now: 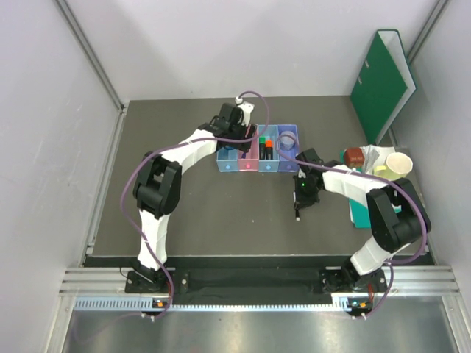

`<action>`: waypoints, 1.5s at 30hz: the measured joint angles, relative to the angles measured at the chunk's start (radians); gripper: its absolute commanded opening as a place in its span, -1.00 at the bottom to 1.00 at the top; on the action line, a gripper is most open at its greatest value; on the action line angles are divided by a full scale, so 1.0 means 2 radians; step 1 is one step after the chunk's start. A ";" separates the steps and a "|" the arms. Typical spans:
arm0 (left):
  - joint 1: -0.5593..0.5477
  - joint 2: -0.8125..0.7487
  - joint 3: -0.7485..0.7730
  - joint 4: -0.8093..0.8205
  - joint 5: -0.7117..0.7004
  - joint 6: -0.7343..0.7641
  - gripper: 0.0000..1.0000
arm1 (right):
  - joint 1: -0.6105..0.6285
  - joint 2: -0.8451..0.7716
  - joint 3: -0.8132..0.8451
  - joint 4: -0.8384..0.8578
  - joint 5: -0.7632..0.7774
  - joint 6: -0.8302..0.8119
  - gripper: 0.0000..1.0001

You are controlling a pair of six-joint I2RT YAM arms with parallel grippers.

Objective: Sort the stationery into containers
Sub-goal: Pick up the pen from the center of the board, then place the pen in the storage box.

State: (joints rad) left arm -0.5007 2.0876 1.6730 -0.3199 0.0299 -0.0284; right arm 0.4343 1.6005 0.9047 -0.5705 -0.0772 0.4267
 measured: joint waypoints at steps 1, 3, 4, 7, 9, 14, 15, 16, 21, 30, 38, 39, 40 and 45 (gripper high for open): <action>0.000 0.000 0.000 -0.002 0.001 0.000 0.50 | 0.001 0.000 0.000 0.000 0.002 -0.001 -1.00; 0.000 -0.003 0.000 -0.007 0.003 0.000 0.50 | 0.001 0.000 0.000 0.000 0.003 -0.004 -1.00; 0.000 -0.007 0.000 -0.013 0.005 0.001 0.50 | 0.002 -0.001 0.001 0.000 0.004 -0.005 -1.00; 0.000 -0.033 -0.004 -0.033 0.013 0.005 0.50 | 0.007 -0.011 0.001 -0.004 0.014 -0.015 -1.00; 0.000 -0.066 -0.017 -0.041 0.021 0.015 0.52 | 0.013 -0.027 0.002 -0.010 0.017 -0.021 -1.00; 0.000 -0.167 -0.067 -0.060 0.037 0.042 0.63 | 0.034 -0.080 0.028 -0.017 0.020 -0.044 -1.00; 0.001 -0.185 -0.078 -0.064 0.040 0.049 0.66 | 0.037 -0.087 0.038 -0.017 0.018 -0.051 -1.00; 0.001 -0.203 -0.089 -0.069 0.043 0.055 0.70 | 0.038 -0.093 0.048 -0.018 0.016 -0.057 -1.00; 0.004 -0.267 -0.146 -0.093 0.048 0.083 0.87 | 0.040 -0.110 0.098 -0.021 0.007 -0.091 -1.00; 0.049 -0.338 -0.230 -0.144 0.057 0.125 0.98 | 0.040 -0.033 0.269 0.001 -0.013 -0.135 -0.99; 0.079 -0.390 -0.245 -0.156 0.069 0.152 0.98 | 0.041 0.157 0.440 0.036 -0.026 -0.152 -0.97; 0.080 -0.395 -0.245 -0.157 0.069 0.154 0.98 | 0.041 0.164 0.443 0.038 -0.026 -0.152 -0.97; 0.080 -0.399 -0.245 -0.157 0.070 0.154 0.98 | 0.041 0.183 0.453 0.037 -0.026 -0.154 -0.97; 0.083 -0.415 -0.245 -0.157 0.074 0.156 0.98 | 0.042 0.254 0.486 0.044 -0.028 -0.160 -0.97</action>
State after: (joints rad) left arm -0.3355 1.2579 1.1835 -0.6334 0.1772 0.2832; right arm 0.5175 2.1090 1.8767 -0.4831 -0.1326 0.1074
